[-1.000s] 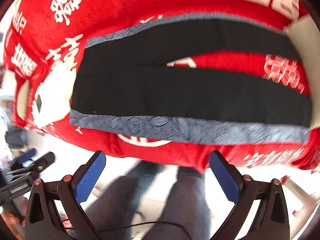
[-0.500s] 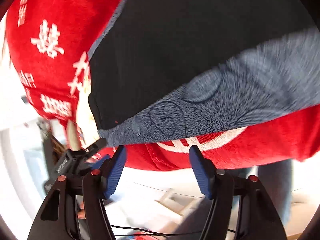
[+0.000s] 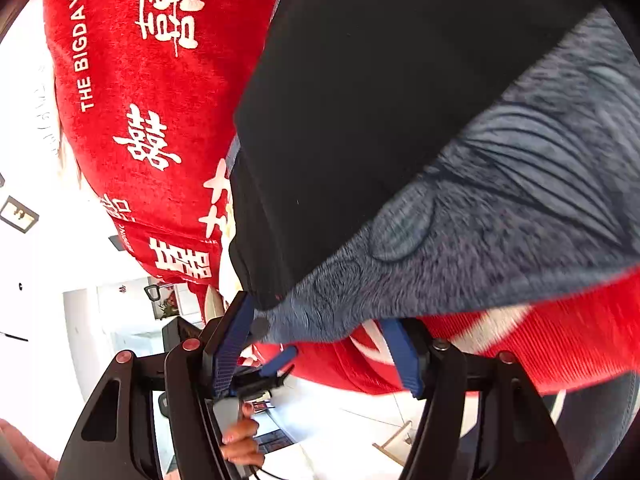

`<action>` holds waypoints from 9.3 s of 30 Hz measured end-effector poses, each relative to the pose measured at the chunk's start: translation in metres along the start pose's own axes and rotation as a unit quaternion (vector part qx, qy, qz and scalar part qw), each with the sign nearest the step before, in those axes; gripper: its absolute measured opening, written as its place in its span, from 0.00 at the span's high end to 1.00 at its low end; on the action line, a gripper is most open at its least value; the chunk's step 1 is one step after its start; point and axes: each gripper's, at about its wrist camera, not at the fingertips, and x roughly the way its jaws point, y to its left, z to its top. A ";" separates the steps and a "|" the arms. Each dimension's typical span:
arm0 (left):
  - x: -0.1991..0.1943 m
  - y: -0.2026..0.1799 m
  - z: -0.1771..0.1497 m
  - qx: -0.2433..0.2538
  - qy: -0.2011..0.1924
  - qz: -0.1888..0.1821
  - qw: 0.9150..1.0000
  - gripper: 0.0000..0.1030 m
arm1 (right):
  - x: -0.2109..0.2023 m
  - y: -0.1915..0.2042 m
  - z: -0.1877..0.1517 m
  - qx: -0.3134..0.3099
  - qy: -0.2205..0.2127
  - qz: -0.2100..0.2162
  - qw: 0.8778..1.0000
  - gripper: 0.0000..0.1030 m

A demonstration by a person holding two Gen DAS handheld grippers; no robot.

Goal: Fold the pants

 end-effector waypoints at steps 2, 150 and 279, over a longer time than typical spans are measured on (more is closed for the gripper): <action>0.001 0.001 0.000 -0.004 0.002 -0.002 1.000 0.00 | 0.006 0.000 0.002 0.020 0.010 0.007 1.000 0.54; 0.113 -0.510 0.093 0.288 -0.014 0.051 0.956 0.76 | -0.345 0.089 0.315 -0.194 -0.091 -0.251 0.944 0.97; 0.049 -0.108 0.229 0.187 -0.113 0.307 0.927 0.00 | 0.095 0.161 0.152 -0.061 0.032 -0.186 0.980 0.93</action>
